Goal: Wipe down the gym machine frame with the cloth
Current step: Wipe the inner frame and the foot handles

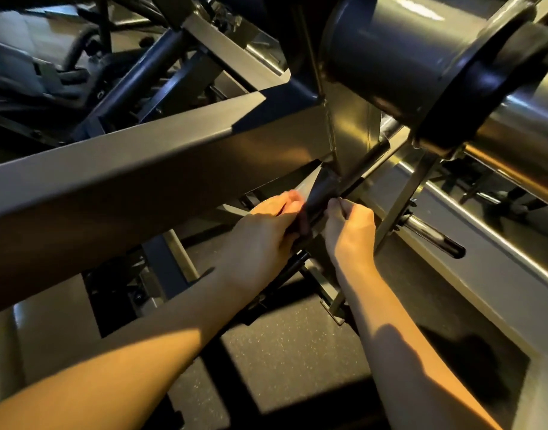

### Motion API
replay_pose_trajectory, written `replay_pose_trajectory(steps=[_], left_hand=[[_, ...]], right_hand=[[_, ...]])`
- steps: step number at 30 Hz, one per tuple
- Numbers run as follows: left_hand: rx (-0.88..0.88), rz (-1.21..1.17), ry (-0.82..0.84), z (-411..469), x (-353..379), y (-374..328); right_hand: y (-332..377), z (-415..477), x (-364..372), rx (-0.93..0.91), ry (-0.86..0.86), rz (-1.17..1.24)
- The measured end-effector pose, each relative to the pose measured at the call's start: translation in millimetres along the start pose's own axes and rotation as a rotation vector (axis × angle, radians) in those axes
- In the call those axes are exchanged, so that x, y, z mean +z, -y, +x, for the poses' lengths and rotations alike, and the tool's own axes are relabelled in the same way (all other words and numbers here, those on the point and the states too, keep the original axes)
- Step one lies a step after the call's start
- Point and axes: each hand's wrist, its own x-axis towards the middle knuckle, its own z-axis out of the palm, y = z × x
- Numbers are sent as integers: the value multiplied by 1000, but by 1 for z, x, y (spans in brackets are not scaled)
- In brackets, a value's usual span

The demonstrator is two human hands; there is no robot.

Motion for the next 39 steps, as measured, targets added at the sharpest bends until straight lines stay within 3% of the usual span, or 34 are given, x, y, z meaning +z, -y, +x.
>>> replay_pose_trajectory(steps=[3, 9, 12, 14, 18, 20, 22, 25, 30, 33, 36, 39], left_hand=[[67, -16, -96, 17, 12, -10], [336, 300, 23, -20, 22, 20], [356, 332, 32, -23, 14, 22], [256, 255, 1, -26, 3, 19], [-360, -200, -44, -35, -17, 16], [-519, -400, -48, -44, -21, 17], [-584, -412, -17, -60, -27, 24], [-702, -229, 108, -88, -31, 40], [-790, 45, 373, -107, -32, 61], [-815, 149, 450, -114, -34, 69], [-783, 106, 411, -116, -34, 69], [-572, -34, 192, -117, -23, 57]], right_hand=[[-1, 2, 0, -35, -26, -4], [-3, -1, -1, -13, -12, 109], [1, -9, -9, 24, 50, 193], [4, -14, -15, 36, 87, 198], [9, -24, -17, 46, 123, 210], [7, -29, -13, 45, 134, 195], [-1, -35, -5, 44, 133, 168], [-19, -50, 15, -61, 98, -1], [-39, -89, 39, -134, 107, -163], [-46, -100, 39, -124, 180, -188], [-47, -104, 38, -180, 188, -232], [-52, -107, 42, -245, 164, -327]])
